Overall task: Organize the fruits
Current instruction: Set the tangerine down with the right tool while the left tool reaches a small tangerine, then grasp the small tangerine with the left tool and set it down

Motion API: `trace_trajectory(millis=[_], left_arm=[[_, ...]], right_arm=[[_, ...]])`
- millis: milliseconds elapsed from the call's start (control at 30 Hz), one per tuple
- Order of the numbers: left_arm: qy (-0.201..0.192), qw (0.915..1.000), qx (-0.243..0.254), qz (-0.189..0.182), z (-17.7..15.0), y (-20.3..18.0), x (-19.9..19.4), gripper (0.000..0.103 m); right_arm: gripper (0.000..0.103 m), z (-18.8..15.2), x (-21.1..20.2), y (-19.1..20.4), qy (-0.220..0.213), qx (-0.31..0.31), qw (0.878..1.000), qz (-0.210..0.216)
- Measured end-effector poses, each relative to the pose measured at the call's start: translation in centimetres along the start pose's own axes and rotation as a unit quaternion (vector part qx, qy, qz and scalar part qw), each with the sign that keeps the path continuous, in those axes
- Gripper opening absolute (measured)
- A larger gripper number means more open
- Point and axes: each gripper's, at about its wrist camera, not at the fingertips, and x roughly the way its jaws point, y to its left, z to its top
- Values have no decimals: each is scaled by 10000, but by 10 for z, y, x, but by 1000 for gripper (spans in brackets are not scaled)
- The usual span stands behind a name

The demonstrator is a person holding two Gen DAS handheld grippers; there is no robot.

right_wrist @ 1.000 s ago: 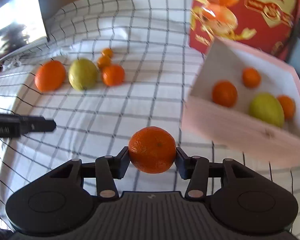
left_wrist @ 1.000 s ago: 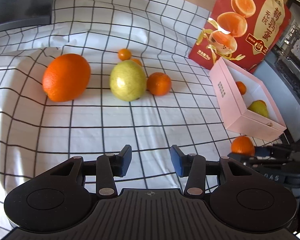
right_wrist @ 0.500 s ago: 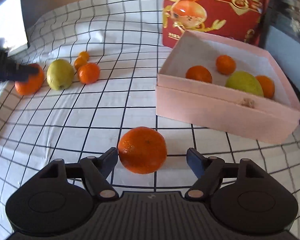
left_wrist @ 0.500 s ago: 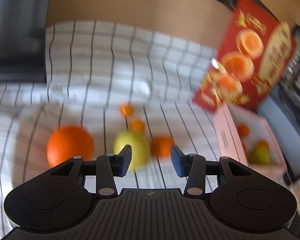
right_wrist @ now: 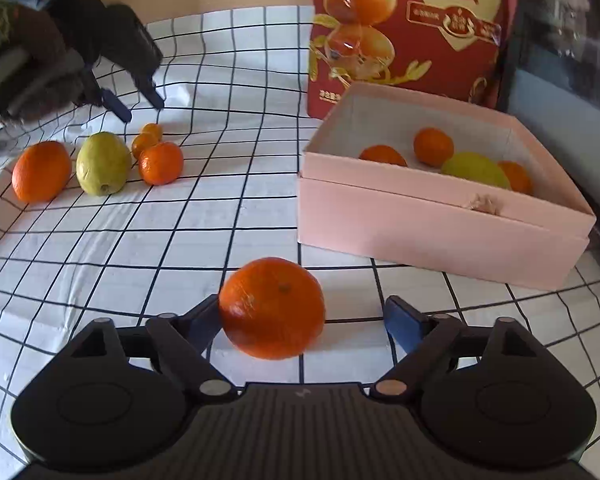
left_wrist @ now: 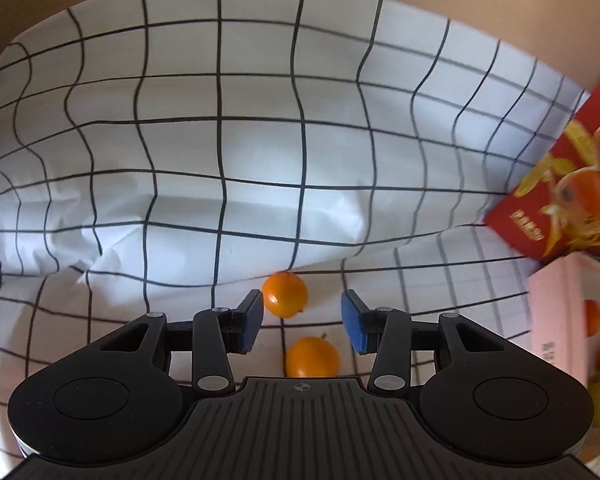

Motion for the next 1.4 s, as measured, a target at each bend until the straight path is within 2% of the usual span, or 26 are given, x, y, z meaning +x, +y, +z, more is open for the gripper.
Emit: trace_trajectory(millis=[333, 400, 467, 567, 800, 1033, 1200, 1300, 1400], left_arm=[[197, 9995, 15, 259, -1, 8, 31, 42], [155, 9996, -44, 238, -1, 11, 32, 40], [101, 9997, -43, 207, -2, 13, 31, 34], [-22, 9997, 51, 239, -5, 15, 24, 34], [-510, 9982, 85, -302, -21, 13, -21, 33], [-999, 9893, 503, -942, -61, 1, -84, 33], [-785, 9856, 455, -1425, -105, -7, -99, 33], [-620, 9857, 614, -1443, -142, -12, -100, 33], [-578, 9875, 771, -1251, -176, -15, -101, 33]], right_arm=[[94, 0, 1, 0, 36, -33, 10000, 33], [94, 0, 1, 0, 35, -30, 10000, 40], [95, 0, 1, 0, 39, -31, 10000, 42], [96, 0, 1, 0, 47, -31, 10000, 66], [97, 0, 2, 1, 56, -41, 9999, 82], [98, -1, 3, 2, 61, -50, 9999, 89], [98, -1, 4, 3, 66, -56, 9999, 86], [99, -1, 4, 2, 72, -67, 9999, 98], [100, -1, 5, 3, 86, -82, 9999, 109]])
